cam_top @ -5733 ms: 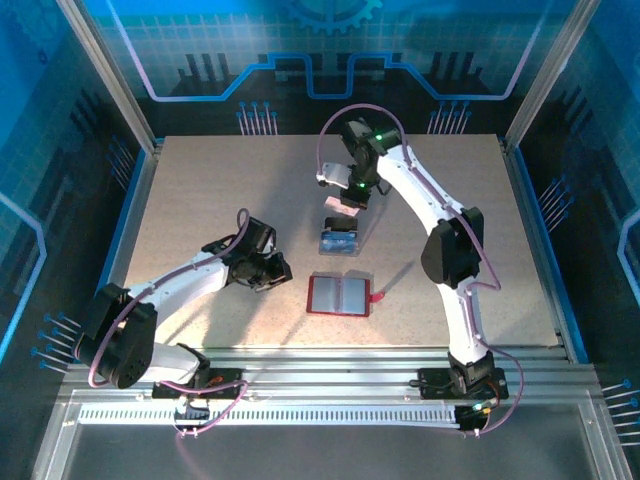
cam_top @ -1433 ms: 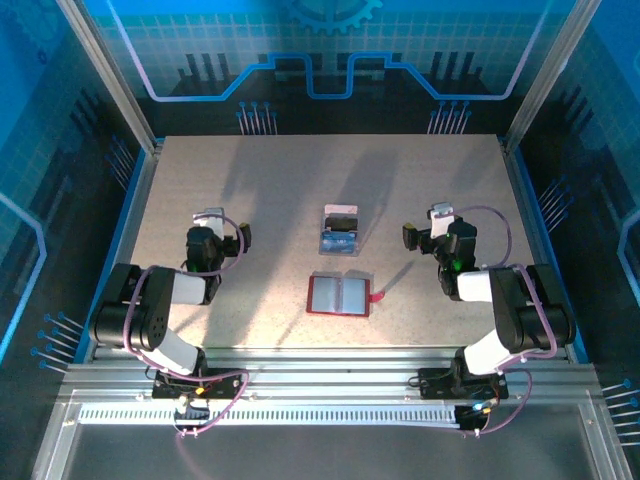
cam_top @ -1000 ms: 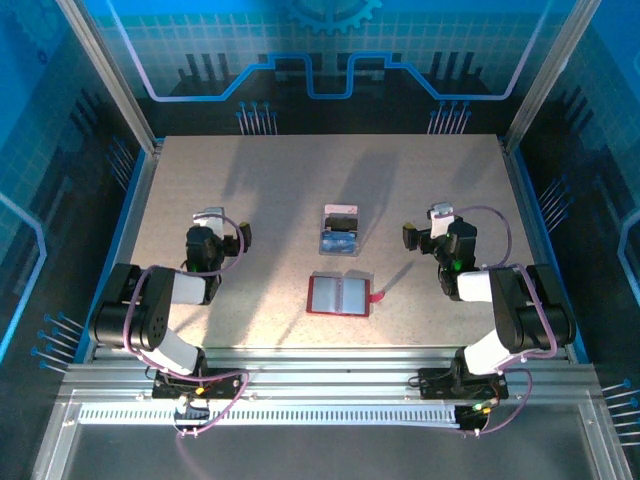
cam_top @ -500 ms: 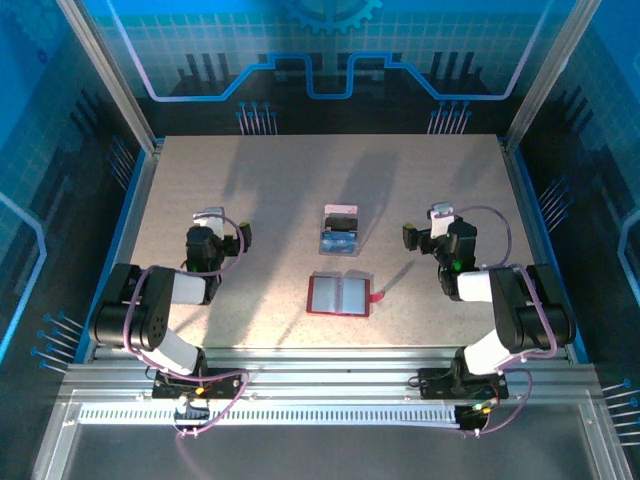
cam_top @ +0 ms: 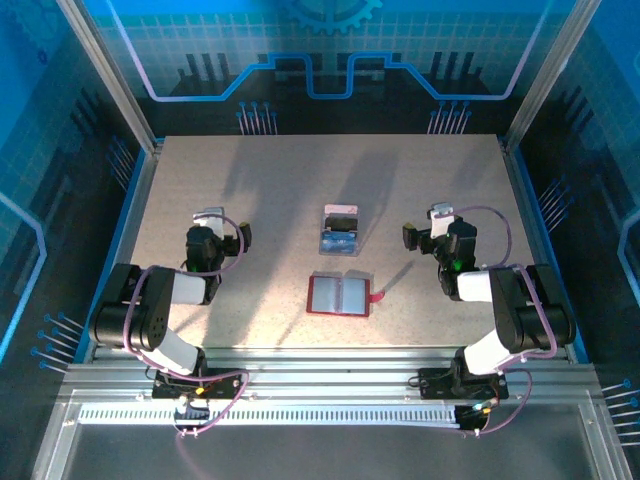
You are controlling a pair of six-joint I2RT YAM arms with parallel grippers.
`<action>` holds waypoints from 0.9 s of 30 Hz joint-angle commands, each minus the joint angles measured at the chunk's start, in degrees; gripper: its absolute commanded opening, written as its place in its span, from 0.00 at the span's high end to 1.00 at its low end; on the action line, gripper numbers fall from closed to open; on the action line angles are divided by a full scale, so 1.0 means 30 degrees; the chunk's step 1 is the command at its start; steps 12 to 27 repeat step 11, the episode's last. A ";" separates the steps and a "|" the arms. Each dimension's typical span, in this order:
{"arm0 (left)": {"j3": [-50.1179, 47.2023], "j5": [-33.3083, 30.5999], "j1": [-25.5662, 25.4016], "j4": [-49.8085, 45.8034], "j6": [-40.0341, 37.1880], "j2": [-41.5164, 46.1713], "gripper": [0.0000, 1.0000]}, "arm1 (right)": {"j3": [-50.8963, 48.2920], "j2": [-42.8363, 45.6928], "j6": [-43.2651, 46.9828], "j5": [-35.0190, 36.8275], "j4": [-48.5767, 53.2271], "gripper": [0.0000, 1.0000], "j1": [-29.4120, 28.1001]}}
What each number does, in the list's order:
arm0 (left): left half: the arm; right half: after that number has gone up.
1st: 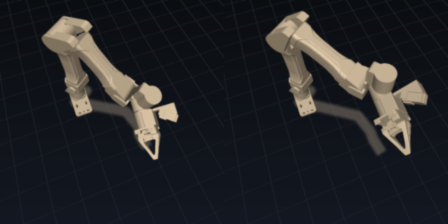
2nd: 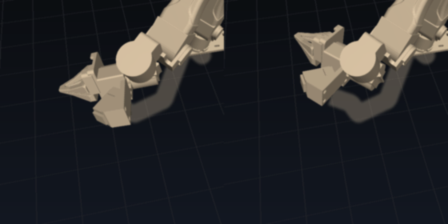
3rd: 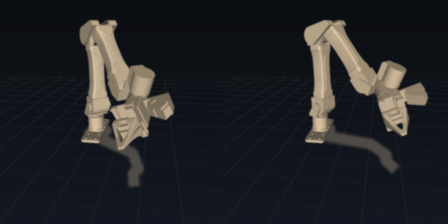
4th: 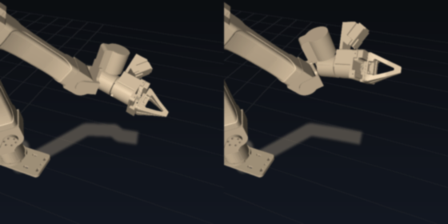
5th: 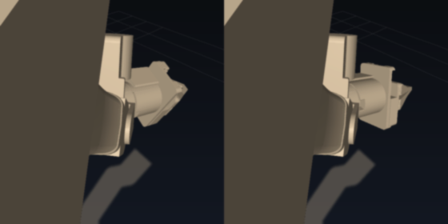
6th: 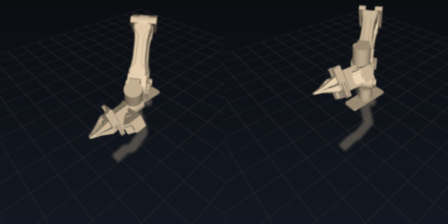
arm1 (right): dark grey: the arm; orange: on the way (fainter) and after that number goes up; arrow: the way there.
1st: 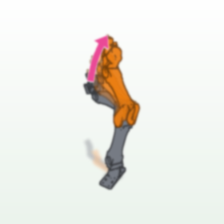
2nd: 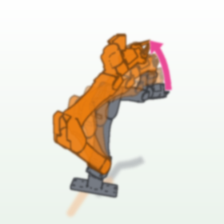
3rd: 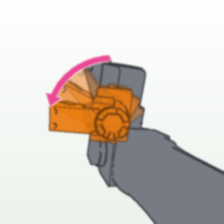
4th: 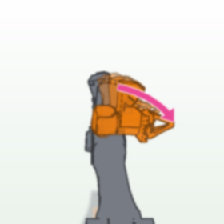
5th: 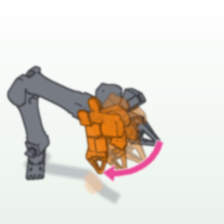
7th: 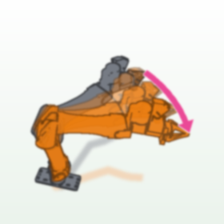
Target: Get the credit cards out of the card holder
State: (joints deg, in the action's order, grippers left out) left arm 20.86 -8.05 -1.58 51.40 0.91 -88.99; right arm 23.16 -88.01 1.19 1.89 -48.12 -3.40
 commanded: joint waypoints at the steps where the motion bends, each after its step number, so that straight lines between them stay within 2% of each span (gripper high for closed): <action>1: 0.0290 0.0361 0.0124 0.0619 -0.0420 0.0015 0.01 | -0.0067 -0.0079 -0.0089 -0.0015 -0.0862 0.00 0.0017; 27: 0.0306 0.0354 0.0119 0.0638 -0.0434 0.0019 0.01 | -0.0346 -0.0038 -0.0240 0.0360 -0.1316 0.00 0.0076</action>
